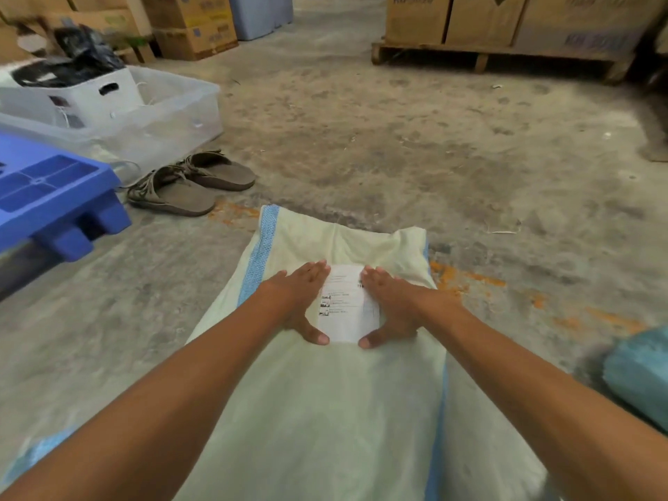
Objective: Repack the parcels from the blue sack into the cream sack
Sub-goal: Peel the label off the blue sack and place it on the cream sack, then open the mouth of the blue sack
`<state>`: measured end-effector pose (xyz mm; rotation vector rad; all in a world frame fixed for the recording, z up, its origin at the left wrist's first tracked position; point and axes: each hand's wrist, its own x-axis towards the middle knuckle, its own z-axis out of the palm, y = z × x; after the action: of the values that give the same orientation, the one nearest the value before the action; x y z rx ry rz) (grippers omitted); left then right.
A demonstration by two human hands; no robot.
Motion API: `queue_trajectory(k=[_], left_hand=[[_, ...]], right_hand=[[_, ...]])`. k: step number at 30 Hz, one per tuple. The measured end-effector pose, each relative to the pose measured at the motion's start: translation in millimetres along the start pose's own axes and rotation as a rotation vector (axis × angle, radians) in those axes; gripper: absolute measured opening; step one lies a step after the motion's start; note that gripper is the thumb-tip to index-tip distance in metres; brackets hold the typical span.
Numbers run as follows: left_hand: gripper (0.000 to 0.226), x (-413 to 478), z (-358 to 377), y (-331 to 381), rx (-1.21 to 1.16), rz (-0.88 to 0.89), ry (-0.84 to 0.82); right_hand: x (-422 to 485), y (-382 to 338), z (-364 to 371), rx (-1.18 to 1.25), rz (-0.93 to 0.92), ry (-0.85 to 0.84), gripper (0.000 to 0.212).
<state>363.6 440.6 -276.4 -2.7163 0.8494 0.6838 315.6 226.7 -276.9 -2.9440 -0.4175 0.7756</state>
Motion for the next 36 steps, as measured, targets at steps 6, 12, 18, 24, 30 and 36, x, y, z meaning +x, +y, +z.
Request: queue_trajectory(k=[6, 12, 18, 24, 30, 36], left_hand=[[0.153, 4, -3, 11, 0.111, -0.093, 0.022], [0.121, -31, -19, 32, 0.015, -0.225, 0.15], [0.09, -70, -49, 65, -0.144, -0.24, 0.143], [0.072, -119, -126, 144, -0.236, -0.129, 0.261], [0.048, -147, -166, 272, -0.451, -0.009, 0.304], [0.083, -152, -186, 403, -0.949, -0.118, -0.013]], right_hand=[[-1, -9, -13, -0.163, 0.09, 0.052, 0.148], [-38, -29, -8, -0.237, 0.225, 0.214, 0.129], [-111, -15, -42, -0.183, 0.289, 0.248, 0.106], [-230, 26, -98, -0.27, 0.437, 0.367, 0.083], [-380, 80, -107, -0.227, 0.72, 0.41, 0.061], [-486, 160, -82, 0.331, 1.175, 0.461, 0.072]])
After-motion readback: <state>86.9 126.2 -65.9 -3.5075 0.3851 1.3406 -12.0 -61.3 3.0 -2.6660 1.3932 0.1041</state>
